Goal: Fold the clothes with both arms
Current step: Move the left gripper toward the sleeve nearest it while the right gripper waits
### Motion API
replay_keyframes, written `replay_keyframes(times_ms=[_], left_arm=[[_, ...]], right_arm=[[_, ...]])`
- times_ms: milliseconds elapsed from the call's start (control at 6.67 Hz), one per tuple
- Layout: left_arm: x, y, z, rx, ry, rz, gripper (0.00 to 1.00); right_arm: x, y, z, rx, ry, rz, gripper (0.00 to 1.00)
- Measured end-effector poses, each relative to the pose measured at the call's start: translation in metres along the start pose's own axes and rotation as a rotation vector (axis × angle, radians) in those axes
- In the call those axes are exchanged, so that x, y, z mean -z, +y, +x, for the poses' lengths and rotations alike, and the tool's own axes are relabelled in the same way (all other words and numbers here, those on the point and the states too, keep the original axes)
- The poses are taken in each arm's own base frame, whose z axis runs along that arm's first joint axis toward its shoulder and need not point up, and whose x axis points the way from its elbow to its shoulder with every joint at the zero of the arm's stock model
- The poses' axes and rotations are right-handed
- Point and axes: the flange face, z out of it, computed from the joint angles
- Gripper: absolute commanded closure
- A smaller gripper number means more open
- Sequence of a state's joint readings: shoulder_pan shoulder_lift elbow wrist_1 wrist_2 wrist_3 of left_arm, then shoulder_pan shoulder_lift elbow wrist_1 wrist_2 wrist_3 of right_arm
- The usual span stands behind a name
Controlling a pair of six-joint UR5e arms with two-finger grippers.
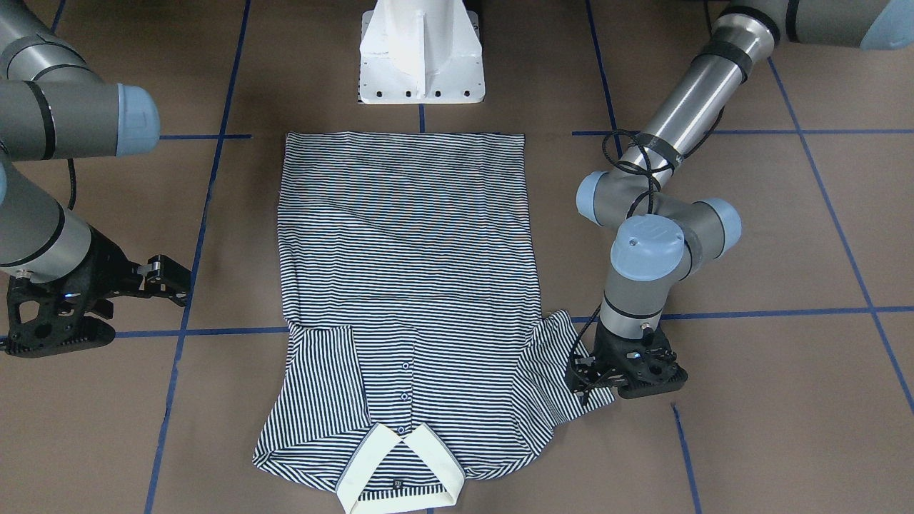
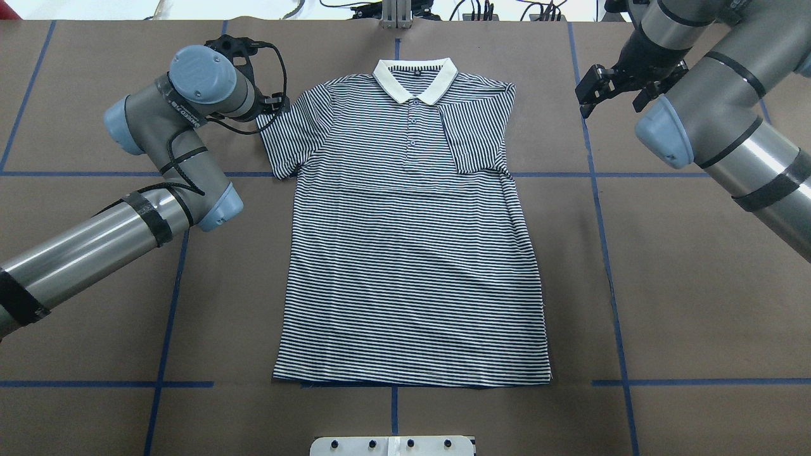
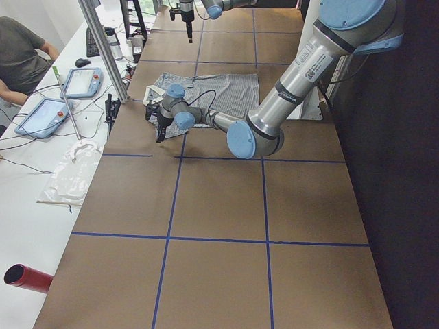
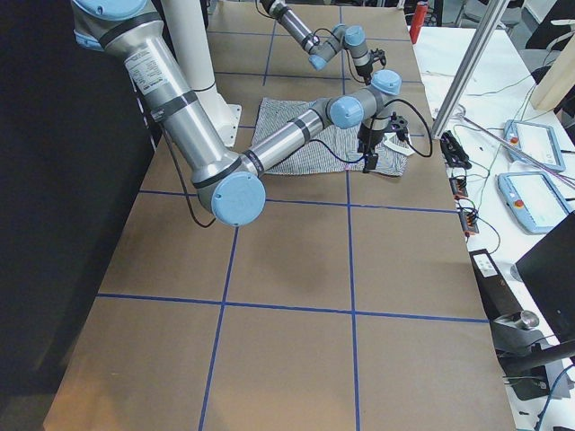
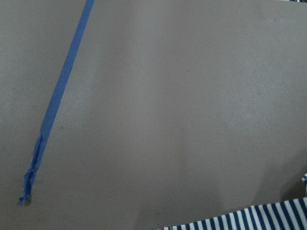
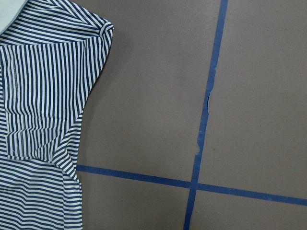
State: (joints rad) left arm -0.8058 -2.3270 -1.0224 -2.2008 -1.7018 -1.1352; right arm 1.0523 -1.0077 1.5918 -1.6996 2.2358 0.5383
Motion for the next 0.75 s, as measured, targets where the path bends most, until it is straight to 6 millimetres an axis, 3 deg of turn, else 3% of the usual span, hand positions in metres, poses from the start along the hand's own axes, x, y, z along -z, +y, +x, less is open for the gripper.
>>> replay_keyframes(times_ms=[300,450,749], left_arm=[[-0.002,0.003,0.0012,-0.003,0.001,-0.002,0.19],[-0.003,0.0034,0.0009,-0.003,0.003,-0.002,0.29],[-0.0036,0.0034,0.0013,-0.002,0.006,-0.001,0.6]], right_arm=[[0.0001,0.0,0.0,0.0,0.0,0.001,0.0],[0.0001,0.0,0.0001,0.0,0.001,0.001,0.0],[0.0001,0.0,0.0,0.0,0.001,0.001,0.0]])
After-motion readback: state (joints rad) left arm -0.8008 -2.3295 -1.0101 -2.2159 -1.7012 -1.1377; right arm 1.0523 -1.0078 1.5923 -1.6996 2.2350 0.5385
